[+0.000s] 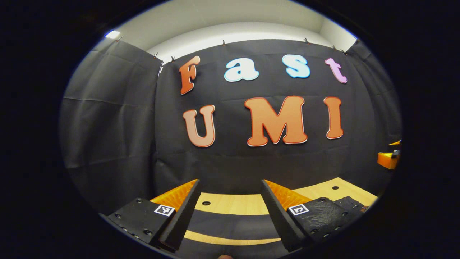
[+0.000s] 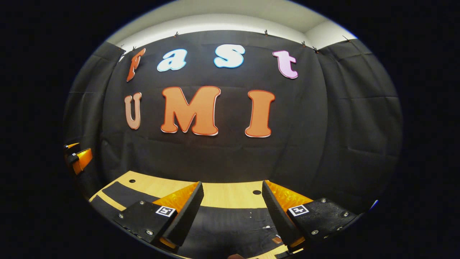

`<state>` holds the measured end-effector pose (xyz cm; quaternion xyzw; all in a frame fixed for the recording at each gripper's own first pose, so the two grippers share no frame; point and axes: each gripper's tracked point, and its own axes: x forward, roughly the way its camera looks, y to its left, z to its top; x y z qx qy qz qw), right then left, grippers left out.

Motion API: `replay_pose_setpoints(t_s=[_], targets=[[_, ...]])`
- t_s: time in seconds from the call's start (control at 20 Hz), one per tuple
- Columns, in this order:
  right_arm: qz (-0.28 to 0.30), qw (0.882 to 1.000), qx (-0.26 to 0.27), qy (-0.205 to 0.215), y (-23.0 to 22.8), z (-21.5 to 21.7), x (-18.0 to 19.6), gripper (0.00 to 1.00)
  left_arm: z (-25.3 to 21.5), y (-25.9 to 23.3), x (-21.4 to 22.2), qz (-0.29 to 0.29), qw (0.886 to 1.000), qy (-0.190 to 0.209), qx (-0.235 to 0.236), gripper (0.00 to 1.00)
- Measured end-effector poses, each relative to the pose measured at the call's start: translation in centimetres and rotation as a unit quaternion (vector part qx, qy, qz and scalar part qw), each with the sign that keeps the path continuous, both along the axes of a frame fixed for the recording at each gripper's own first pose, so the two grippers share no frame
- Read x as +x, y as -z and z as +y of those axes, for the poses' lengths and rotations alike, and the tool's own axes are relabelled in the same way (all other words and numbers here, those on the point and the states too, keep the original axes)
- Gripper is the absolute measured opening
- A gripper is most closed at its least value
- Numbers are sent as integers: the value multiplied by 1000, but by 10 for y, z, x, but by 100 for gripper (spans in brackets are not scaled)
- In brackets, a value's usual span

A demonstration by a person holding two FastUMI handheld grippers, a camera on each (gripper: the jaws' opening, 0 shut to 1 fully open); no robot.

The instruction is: Grasp the waist and the cuffs of the jeans and fold them to make the two legs overlap; first hold the waist and fold one-third of the jeans toward the cuffs, then hold the cuffs and fold the remaining one-third in the same direction to finish folding.

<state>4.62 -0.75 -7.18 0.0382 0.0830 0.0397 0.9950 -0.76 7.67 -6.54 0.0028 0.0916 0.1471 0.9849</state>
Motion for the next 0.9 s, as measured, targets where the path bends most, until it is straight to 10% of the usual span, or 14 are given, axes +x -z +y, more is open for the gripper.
replay_pose_setpoints(t_s=[0.45, 0.9], targets=[[81, 996, -14, 25, 64, -49, 8, 98, 62, 65, -26, 111, 988, -103, -41, 99], [209, 977, -7, 28, 140, -58, 1, 98, 126, 157, -90, 262, 936, -208, -113, 99]])
